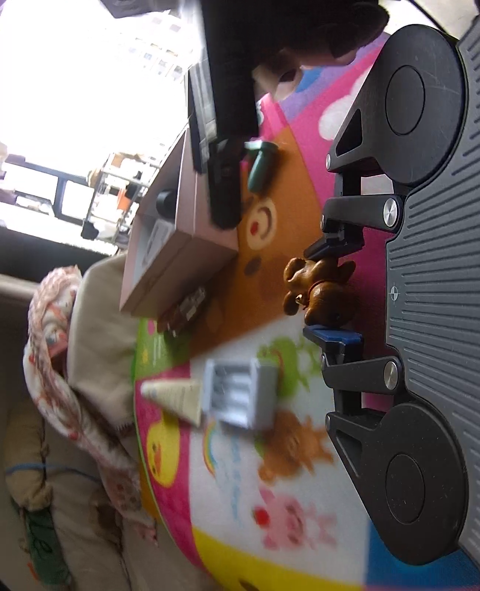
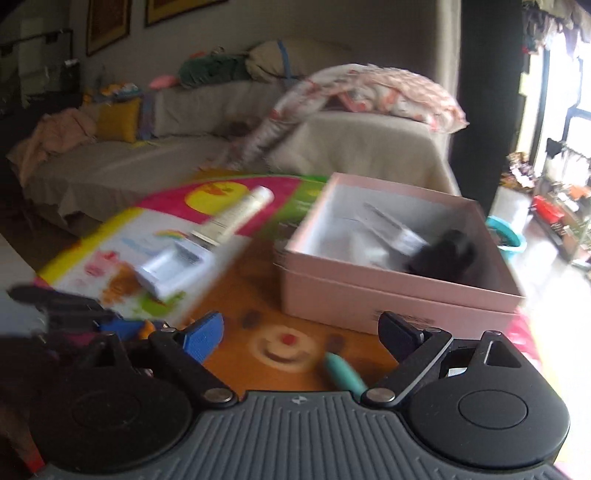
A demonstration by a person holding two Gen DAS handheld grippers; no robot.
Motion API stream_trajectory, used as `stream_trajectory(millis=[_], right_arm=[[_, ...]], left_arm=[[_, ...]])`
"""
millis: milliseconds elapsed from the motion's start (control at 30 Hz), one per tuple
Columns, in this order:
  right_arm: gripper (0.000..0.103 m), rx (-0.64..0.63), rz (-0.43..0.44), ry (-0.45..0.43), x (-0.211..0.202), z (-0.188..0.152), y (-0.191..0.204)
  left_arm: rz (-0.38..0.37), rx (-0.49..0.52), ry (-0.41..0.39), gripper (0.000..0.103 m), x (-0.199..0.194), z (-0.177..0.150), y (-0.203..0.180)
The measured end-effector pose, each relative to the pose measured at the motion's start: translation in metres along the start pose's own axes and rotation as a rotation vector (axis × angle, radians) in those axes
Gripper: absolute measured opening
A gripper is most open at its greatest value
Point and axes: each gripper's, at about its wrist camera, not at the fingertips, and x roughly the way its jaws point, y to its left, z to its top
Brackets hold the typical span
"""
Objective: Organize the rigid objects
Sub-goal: 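Grasp the white battery charger with the right tool while the left tool holds the bear, then lower both tools over the pink box and release the bear and charger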
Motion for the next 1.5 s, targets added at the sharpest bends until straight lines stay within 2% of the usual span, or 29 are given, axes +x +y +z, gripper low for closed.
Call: stream_trajectory(millis=[167,333,400,433,533,600,700,800,933,1033,1133,1233,1333,1400,1500], right_arm=[[0.092,0.048,0.11,0.057,0.056,0.03,0.05],[0.091,0.041,0.091,0.187,0.131,0.049,0.089],[0.084,-0.018,0.07,0.203,0.143,0.049,0.099],[0.075,-0.062,0.052,0.199,0.141,0.047,0.103],[0.047,-0.152,0.078,0.211,0.122,0.041,0.105],[0.048,-0.156,0.08,0.226,0.103,0.035,0.098],[0.047,-0.177,0.064,0.195,0.061,0.018,0.082],[0.047,-0.181,0.033,0.18,0.018,-0.002,0.062],[0.047,-0.141,-0.039,0.18,-0.029,-0.023,0.027],[0.047,-0.105,-0.092,0.141,-0.063,-0.033,0.006],[0.047,-0.067,-0.139,0.064,-0.093,-0.032,-0.013],[0.047,-0.032,-0.19,-0.026,-0.111,-0.019,-0.033],[0.047,0.009,-0.235,-0.111,-0.118,-0.001,-0.053],[0.047,0.039,-0.253,-0.148,-0.115,0.011,-0.065],[0.047,0.087,-0.28,-0.175,-0.103,0.027,-0.081]], left_arm=[[0.041,-0.036,-0.011,0.042,-0.028,-0.014,0.026],[0.056,0.001,-0.036,0.042,-0.029,-0.019,0.021],[0.064,0.021,-0.038,0.042,-0.029,-0.02,0.018],[0.061,0.022,-0.039,0.042,-0.029,-0.021,0.019],[0.051,0.003,-0.046,0.042,-0.03,-0.021,0.022],[0.053,-0.004,-0.05,0.042,-0.03,-0.021,0.021],[0.052,0.0,-0.051,0.042,-0.031,-0.021,0.018],[-0.008,0.031,-0.03,0.042,-0.033,-0.021,0.009],[-0.085,0.148,0.004,0.042,-0.033,-0.021,-0.021],[-0.158,0.192,0.009,0.042,-0.033,-0.013,-0.042],[-0.187,0.232,-0.049,0.042,-0.031,0.018,-0.058],[-0.184,0.258,-0.158,0.042,-0.027,0.06,-0.071],[-0.161,0.231,-0.237,0.042,-0.006,0.103,-0.079],[-0.141,0.197,-0.253,0.042,0.018,0.125,-0.083],[-0.115,0.175,-0.17,0.043,0.067,0.144,-0.085]])
